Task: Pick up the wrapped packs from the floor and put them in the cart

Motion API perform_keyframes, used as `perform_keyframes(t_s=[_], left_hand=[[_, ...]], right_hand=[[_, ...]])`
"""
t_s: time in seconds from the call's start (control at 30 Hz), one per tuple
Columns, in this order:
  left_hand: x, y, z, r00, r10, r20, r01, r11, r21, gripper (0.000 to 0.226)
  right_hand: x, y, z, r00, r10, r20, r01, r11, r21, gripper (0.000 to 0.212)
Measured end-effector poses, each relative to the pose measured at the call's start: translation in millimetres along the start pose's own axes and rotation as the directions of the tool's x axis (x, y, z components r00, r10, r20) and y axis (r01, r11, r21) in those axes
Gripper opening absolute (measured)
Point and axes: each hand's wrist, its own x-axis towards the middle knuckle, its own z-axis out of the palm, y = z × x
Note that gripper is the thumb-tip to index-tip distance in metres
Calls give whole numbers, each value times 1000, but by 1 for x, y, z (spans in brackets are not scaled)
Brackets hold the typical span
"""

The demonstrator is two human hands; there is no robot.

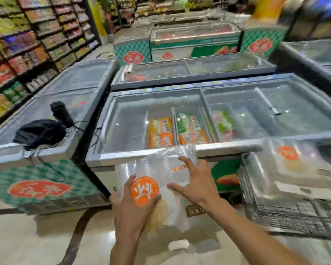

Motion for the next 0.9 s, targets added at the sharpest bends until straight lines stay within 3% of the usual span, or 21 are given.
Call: perform_keyframes(t_s=[0.2,0.47,0.73,0.9], left_hand=[[20,108,127,957,184,226,-188,982,-7,104],[34,229,261,809,380,447,-375,921,-105,104],[-1,331,386,637,514,574,-467,850,-243,93],[-49,383,457,589,519,620,-455,847,-275,96]], right_hand=[[2,123,-97,944,281,-171,-278,960,38,89],[8,244,-185,791,513,-333,-528,848,51,90],[-22,340,-283,648,625,-435,-665,743,77,87],[-45,417,-344,592,674,-441,-692,706,152,107]])
